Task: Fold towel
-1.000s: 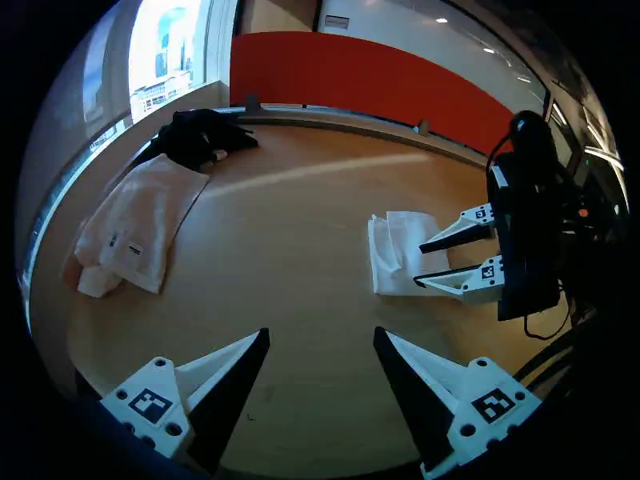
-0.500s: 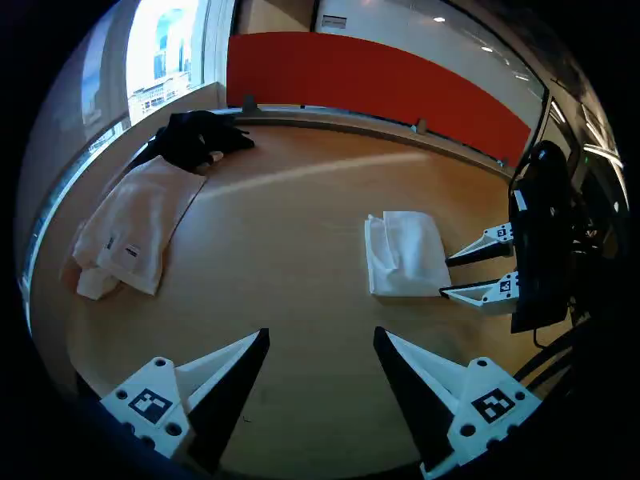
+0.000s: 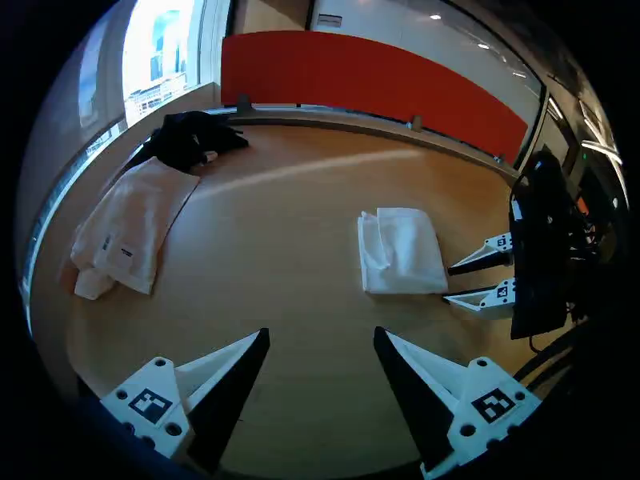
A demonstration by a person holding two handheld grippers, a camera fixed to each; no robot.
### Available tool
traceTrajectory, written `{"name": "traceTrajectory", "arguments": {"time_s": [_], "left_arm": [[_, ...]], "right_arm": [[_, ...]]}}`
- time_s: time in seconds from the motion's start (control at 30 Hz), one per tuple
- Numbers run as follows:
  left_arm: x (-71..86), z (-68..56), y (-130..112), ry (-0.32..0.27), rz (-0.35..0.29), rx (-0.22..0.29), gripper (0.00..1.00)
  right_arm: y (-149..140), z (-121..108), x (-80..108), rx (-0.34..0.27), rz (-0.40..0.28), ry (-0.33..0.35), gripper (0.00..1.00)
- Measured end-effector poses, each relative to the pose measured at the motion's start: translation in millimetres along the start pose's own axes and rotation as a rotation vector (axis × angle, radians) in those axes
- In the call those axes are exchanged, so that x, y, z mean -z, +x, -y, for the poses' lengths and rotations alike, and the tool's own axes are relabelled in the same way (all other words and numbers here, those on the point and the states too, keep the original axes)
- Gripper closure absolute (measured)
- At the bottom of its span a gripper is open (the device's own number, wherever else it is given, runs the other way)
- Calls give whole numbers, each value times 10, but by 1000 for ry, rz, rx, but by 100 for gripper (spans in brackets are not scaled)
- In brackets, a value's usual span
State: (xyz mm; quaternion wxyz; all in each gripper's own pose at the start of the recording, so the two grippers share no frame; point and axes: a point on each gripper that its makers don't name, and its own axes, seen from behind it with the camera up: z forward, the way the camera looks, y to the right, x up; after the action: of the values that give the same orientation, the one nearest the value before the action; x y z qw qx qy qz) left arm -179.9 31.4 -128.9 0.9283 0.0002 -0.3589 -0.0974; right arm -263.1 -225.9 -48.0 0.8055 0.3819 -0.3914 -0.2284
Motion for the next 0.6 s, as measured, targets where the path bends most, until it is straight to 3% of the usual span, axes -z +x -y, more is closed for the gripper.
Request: {"name": "traceTrajectory", "arguments": {"time_s": [0.37,0.6], "left_arm": [[7,-30,-41,-1,5,7,3],[6,-40,-52,-1,7,4,3]], "right_arm": [[-56,26,-66,-61,3,9,56],[-50,-16,-66,-93,-8,-1,79]]}}
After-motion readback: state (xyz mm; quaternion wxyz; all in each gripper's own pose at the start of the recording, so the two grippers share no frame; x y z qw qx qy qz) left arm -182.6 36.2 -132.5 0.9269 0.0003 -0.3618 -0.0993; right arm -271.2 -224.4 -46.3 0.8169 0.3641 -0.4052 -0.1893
